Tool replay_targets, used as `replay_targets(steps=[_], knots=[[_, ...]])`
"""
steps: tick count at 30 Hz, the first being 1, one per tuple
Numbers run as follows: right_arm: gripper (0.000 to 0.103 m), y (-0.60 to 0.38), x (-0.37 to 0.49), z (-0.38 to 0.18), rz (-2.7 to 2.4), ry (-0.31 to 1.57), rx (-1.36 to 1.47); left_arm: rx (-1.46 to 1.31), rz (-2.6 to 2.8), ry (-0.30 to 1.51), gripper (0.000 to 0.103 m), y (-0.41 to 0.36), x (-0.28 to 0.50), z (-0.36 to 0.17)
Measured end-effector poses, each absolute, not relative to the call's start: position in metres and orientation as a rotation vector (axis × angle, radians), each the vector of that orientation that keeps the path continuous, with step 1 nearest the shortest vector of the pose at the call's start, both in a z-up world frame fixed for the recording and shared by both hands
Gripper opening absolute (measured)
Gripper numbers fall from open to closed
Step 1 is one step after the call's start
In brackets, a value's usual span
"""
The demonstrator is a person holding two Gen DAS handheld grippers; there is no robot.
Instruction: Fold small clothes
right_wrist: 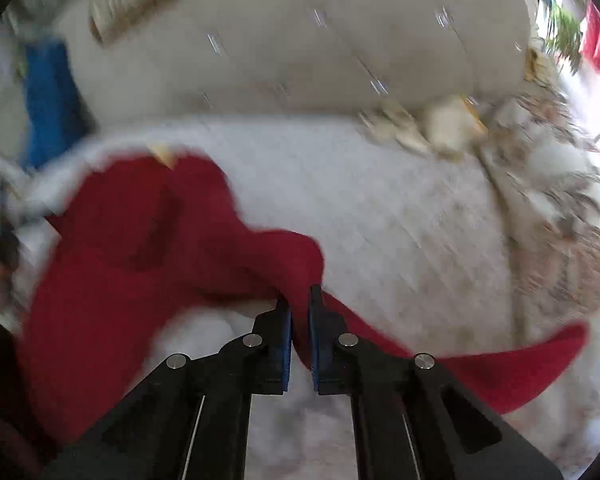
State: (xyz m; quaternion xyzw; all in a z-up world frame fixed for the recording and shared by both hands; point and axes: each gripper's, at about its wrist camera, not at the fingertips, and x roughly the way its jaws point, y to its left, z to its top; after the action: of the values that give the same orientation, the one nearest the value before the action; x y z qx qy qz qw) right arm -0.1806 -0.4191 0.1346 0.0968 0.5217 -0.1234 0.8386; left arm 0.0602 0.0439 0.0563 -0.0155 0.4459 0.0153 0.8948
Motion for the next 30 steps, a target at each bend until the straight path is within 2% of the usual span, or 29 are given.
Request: replay_targets(steps=[3, 6, 9, 12, 15, 17, 18, 20, 22, 25, 28, 29, 30], knots=[[0.000, -0.409, -0.150, 0.153, -0.091, 1.009, 0.411, -0.019, 0.031, 0.921, 0.092, 0.042, 0.059, 0.056], [0.000, -0.385, -0.106, 0.151, 0.010, 1.032, 0.540, -0.025, 0.034, 0.920, 0.092, 0.043, 0.060, 0.057], [0.000, -0.360, -0.064, 0.122, 0.086, 1.155, 0.712, -0.037, 0.029, 0.914, 0.092, 0.044, 0.060, 0.058], [0.000, -0.347, -0.034, 0.080, 0.153, 1.151, 0.983, -0.032, 0.035, 0.906, 0.092, 0.046, 0.061, 0.061], [0.001, -0.340, -0.030, 0.075, 0.166, 1.131, 0.948, -0.060, 0.036, 0.894, 0.092, 0.054, 0.058, 0.068], [0.027, -0.343, -0.046, 0.085, 0.120, 1.120, 0.834, -0.084, 0.037, 0.888, 0.092, 0.060, 0.058, 0.072], [0.029, -0.347, -0.057, 0.092, 0.105, 1.114, 0.775, -0.100, 0.039, 0.886, 0.092, 0.063, 0.058, 0.074], [0.043, -0.353, -0.082, 0.102, 0.076, 1.125, 0.626, -0.126, 0.036, 0.880, 0.092, 0.065, 0.058, 0.076], [0.047, -0.355, -0.103, 0.102, 0.039, 1.165, 0.501, -0.126, 0.029, 0.877, 0.092, 0.063, 0.058, 0.078], [0.048, -0.357, -0.134, 0.080, 0.006, 1.267, 0.304, -0.087, 0.028, 0.871, 0.092, 0.057, 0.055, 0.080], [0.046, -0.372, -0.158, 0.049, -0.186, 1.318, 0.283, -0.079, 0.034, 0.868, 0.092, 0.056, 0.053, 0.080], [0.031, -0.378, -0.168, 0.035, -0.235, 1.341, 0.313, -0.087, 0.035, 0.868, 0.092, 0.057, 0.054, 0.080], [0.022, -0.376, -0.175, 0.038, -0.260, 1.278, 0.288, -0.098, 0.038, 0.868, 0.092, 0.058, 0.054, 0.081]])
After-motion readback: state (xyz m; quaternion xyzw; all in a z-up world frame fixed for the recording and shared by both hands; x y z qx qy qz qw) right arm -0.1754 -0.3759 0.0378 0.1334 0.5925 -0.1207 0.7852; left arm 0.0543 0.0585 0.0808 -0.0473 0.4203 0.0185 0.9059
